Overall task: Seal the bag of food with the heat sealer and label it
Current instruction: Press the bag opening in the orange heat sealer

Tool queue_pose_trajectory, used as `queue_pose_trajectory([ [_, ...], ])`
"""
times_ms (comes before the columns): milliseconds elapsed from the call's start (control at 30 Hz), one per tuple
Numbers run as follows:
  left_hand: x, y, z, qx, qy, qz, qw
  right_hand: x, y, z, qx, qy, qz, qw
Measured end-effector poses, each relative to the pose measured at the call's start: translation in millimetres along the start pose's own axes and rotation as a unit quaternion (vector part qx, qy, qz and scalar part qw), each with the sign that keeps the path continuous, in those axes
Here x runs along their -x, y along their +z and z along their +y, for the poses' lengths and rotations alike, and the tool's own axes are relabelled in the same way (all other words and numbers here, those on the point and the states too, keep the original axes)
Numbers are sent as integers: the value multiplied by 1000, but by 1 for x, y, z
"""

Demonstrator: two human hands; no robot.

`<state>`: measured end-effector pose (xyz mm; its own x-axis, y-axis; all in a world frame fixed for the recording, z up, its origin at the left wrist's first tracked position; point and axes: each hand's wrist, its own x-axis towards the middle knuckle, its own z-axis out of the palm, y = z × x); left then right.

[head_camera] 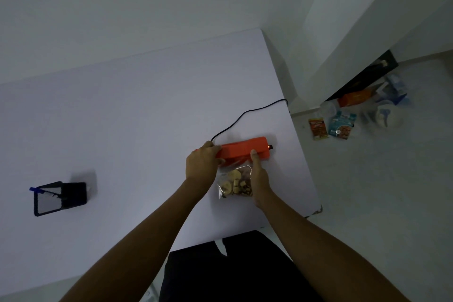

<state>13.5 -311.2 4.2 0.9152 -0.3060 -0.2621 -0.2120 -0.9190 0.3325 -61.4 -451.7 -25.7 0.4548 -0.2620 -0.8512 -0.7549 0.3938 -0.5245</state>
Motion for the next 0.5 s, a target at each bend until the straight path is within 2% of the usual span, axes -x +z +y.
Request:
queue_pose_trajectory([
  [500,-1,0,0,-10,10,0,1000,-6,-4,1,-16,-5,-11,1000],
])
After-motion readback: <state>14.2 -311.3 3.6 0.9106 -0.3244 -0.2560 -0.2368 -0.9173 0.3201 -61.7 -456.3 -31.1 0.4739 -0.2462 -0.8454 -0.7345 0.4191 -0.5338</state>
